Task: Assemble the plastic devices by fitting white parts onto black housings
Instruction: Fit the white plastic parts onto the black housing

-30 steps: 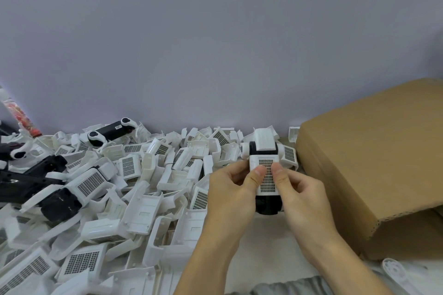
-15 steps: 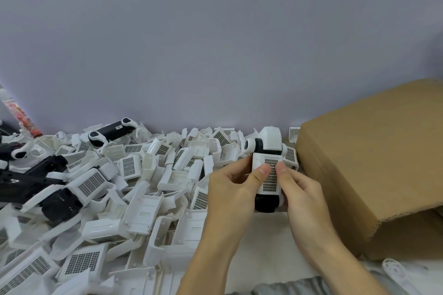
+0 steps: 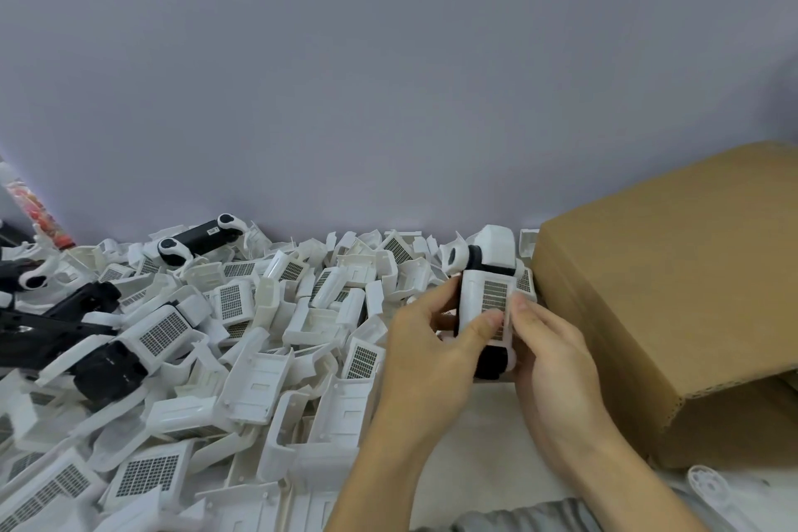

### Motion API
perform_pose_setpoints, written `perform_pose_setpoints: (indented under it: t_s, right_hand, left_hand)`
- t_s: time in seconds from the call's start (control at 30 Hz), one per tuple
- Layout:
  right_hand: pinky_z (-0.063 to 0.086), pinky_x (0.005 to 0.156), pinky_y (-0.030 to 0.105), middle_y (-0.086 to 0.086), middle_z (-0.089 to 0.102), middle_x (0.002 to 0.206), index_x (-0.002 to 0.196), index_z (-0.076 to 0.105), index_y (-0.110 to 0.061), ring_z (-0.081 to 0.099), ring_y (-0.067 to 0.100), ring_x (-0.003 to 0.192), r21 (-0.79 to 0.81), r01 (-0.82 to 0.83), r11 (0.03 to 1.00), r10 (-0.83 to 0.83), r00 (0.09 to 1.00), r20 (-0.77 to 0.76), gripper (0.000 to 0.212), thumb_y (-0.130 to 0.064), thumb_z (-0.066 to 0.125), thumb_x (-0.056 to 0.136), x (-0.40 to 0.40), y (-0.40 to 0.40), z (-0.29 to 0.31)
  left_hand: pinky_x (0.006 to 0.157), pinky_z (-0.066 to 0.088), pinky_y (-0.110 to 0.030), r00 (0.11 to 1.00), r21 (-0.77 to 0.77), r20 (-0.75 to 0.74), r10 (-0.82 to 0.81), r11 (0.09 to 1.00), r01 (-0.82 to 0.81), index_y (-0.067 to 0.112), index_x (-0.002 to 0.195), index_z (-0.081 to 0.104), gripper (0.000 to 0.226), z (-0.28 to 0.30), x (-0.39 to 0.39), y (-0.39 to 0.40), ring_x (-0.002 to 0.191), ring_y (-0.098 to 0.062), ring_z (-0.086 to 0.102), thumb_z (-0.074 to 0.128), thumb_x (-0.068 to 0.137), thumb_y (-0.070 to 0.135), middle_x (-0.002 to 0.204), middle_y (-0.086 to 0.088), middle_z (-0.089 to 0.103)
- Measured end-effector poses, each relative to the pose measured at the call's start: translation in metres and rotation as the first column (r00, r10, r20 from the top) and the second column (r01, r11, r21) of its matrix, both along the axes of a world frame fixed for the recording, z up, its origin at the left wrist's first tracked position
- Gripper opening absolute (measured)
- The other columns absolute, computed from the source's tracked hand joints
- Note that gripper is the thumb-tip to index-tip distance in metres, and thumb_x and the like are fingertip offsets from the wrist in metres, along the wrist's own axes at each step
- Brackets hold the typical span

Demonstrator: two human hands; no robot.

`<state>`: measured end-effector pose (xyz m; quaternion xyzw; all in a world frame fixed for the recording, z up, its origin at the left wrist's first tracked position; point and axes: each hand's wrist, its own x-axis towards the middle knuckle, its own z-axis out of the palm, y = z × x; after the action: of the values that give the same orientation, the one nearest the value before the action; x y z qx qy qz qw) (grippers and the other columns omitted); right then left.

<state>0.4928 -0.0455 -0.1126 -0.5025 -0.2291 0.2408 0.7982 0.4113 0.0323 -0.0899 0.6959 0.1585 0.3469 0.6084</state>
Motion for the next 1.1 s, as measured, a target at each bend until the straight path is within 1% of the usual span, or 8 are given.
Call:
perform_pose_setpoints:
  t_s: [0.2, 0.33, 0.4, 0.67, 0.77, 0.87, 0.97, 1.1]
  right_hand:
    - [0.051, 0.099, 0.055, 0.005, 0.075, 0.112, 0.118, 0.072, -0.013, 0.07, 0.024, 0.11, -0.037, 0.003, 0.999, 0.003, 0.989, 0.147, 0.027, -0.014, 0.057, 0.096, -0.004, -0.002, 0.001]
    - [0.054, 0.08, 0.016, -0.009, 0.077, 0.101, 0.113, 0.073, -0.015, 0.072, 0.007, 0.098, -0.067, 0.086, 0.994, -0.059, 0.942, 0.332, 0.024, -0.007, 0.058, 0.097, -0.008, -0.004, 0.005]
    - [0.051, 0.074, 0.01, -0.011, 0.077, 0.098, 0.113, 0.074, -0.013, 0.072, 0.002, 0.092, -0.084, 0.109, 0.99, -0.069, 0.923, 0.379, 0.023, -0.006, 0.057, 0.098, -0.009, -0.003, 0.006]
    - [0.053, 0.071, 0.013, -0.012, 0.076, 0.094, 0.106, 0.069, -0.02, 0.072, 0.003, 0.09, -0.059, 0.183, 0.981, -0.15, 0.922, 0.356, 0.014, -0.019, 0.068, 0.091, -0.012, -0.001, 0.006]
    - [0.054, 0.083, 0.02, -0.014, 0.073, 0.105, 0.113, 0.067, -0.029, 0.068, 0.003, 0.101, -0.128, 0.225, 0.966, -0.133, 0.855, 0.501, 0.03, -0.029, 0.077, 0.084, -0.015, -0.002, 0.005]
    - [0.047, 0.092, 0.015, -0.018, 0.066, 0.116, 0.123, 0.061, -0.034, 0.06, -0.001, 0.112, -0.176, 0.291, 0.94, -0.131, 0.788, 0.602, 0.056, -0.036, 0.087, 0.073, -0.016, -0.002, 0.005]
    - [0.049, 0.094, 0.017, -0.016, 0.065, 0.119, 0.13, 0.06, -0.027, 0.06, -0.002, 0.113, -0.22, 0.349, 0.911, -0.166, 0.798, 0.58, 0.064, -0.035, 0.085, 0.072, -0.013, 0.0, 0.004]
    - [0.051, 0.077, 0.014, -0.015, 0.07, 0.105, 0.118, 0.064, -0.028, 0.065, -0.005, 0.096, -0.152, 0.426, 0.892, -0.343, 0.857, 0.386, 0.038, -0.036, 0.074, 0.082, -0.005, -0.001, 0.001]
  left_hand:
    - [0.08, 0.061, -0.031, 0.999, -0.303, 0.037, 0.0, 0.953, 0.011, 0.019, 0.101, 0.078, 0.022, 0.002, -0.002, 0.005, 0.098, -0.02, 0.074, 0.062, 0.096, 0.006, 0.101, -0.001, 0.078]
    - [0.092, 0.058, -0.045, 0.999, -0.293, 0.017, 0.031, 0.956, -0.025, 0.016, 0.102, 0.078, 0.022, 0.003, -0.002, 0.004, 0.099, -0.023, 0.074, 0.06, 0.097, 0.005, 0.1, -0.003, 0.078]
    - [0.091, 0.058, -0.045, 0.999, -0.29, 0.013, 0.047, 0.956, -0.042, 0.017, 0.101, 0.079, 0.021, 0.003, -0.003, 0.004, 0.097, -0.023, 0.074, 0.062, 0.096, 0.006, 0.099, -0.003, 0.079]
    - [0.088, 0.059, -0.047, 0.996, -0.389, 0.015, 0.085, 0.919, -0.073, 0.017, 0.097, 0.08, 0.016, 0.004, -0.005, 0.006, 0.092, -0.023, 0.076, 0.077, 0.084, 0.025, 0.095, -0.005, 0.079]
    - [0.073, 0.061, -0.038, 0.994, -0.443, 0.031, 0.109, 0.893, -0.084, 0.016, 0.095, 0.081, 0.03, 0.006, -0.005, 0.006, 0.09, -0.026, 0.076, 0.074, 0.081, 0.041, 0.095, -0.01, 0.078]
    - [0.059, 0.057, -0.026, 0.993, -0.528, 0.034, 0.114, 0.845, -0.08, 0.023, 0.088, 0.082, 0.034, 0.009, -0.004, 0.008, 0.088, -0.016, 0.076, 0.061, 0.092, 0.049, 0.095, -0.003, 0.079]
    - [0.065, 0.059, -0.027, 0.996, -0.552, 0.036, 0.079, 0.833, -0.046, 0.018, 0.094, 0.08, 0.035, 0.01, -0.003, 0.007, 0.093, -0.016, 0.075, 0.056, 0.097, 0.043, 0.098, -0.001, 0.079]
    - [0.06, 0.057, -0.026, 0.979, -0.334, 0.038, 0.199, 0.926, -0.175, 0.016, 0.075, 0.079, 0.034, 0.008, -0.001, 0.003, 0.073, -0.014, 0.074, 0.058, 0.1, 0.022, 0.078, 0.0, 0.077]
